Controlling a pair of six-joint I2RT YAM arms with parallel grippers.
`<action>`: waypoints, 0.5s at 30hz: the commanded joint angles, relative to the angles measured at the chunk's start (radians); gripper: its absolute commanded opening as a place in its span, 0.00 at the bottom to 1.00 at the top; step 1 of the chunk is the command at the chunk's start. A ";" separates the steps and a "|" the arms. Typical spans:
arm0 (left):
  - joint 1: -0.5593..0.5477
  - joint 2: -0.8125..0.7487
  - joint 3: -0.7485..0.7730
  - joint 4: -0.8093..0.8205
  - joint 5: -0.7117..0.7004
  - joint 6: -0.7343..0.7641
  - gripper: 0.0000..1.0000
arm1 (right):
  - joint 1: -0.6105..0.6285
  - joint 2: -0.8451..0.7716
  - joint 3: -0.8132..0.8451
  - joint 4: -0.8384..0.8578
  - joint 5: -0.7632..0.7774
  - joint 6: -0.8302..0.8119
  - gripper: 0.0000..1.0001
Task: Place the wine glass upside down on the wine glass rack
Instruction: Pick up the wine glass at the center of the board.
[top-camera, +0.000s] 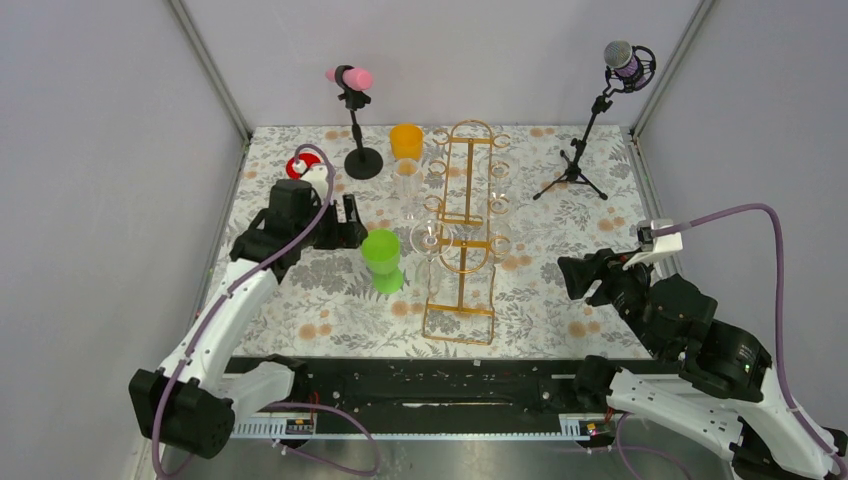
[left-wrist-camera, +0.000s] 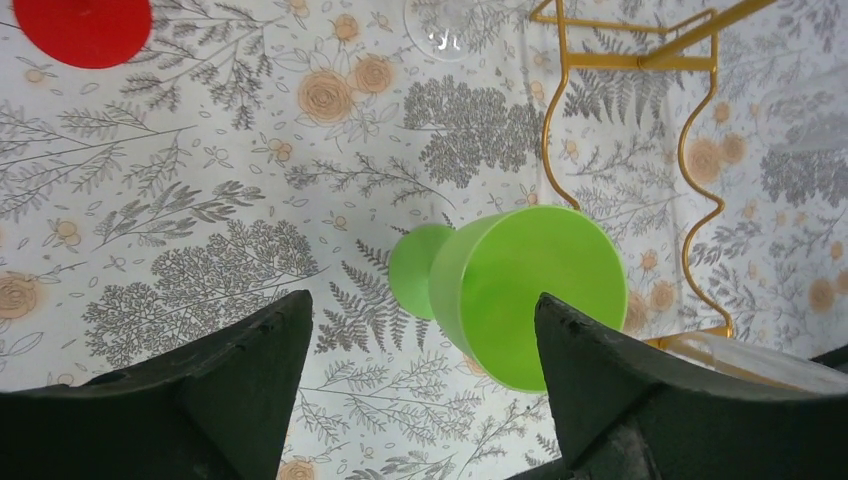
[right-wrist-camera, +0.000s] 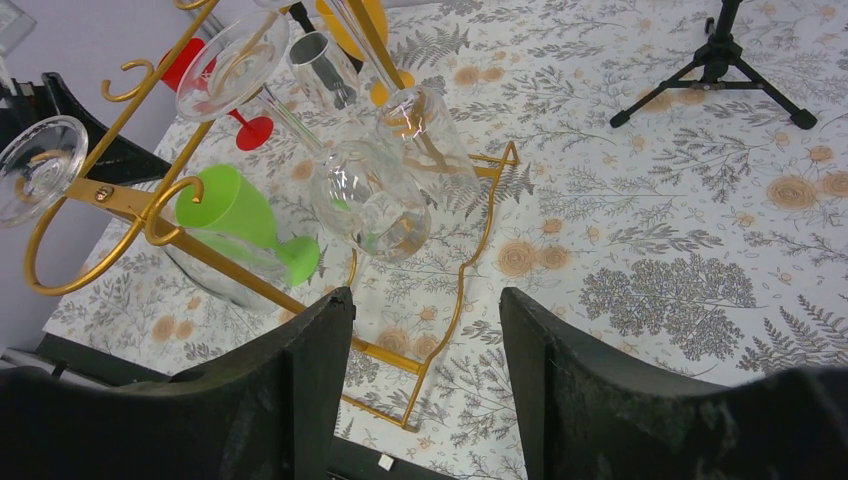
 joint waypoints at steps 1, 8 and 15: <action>-0.001 0.070 0.048 -0.040 0.108 0.032 0.74 | -0.007 0.012 -0.001 0.021 0.019 0.015 0.64; -0.069 0.133 0.075 -0.083 -0.018 0.074 0.59 | -0.006 0.011 -0.011 0.020 0.006 0.020 0.64; -0.134 0.185 0.110 -0.113 -0.094 0.086 0.34 | -0.007 -0.004 -0.026 0.020 0.012 0.009 0.64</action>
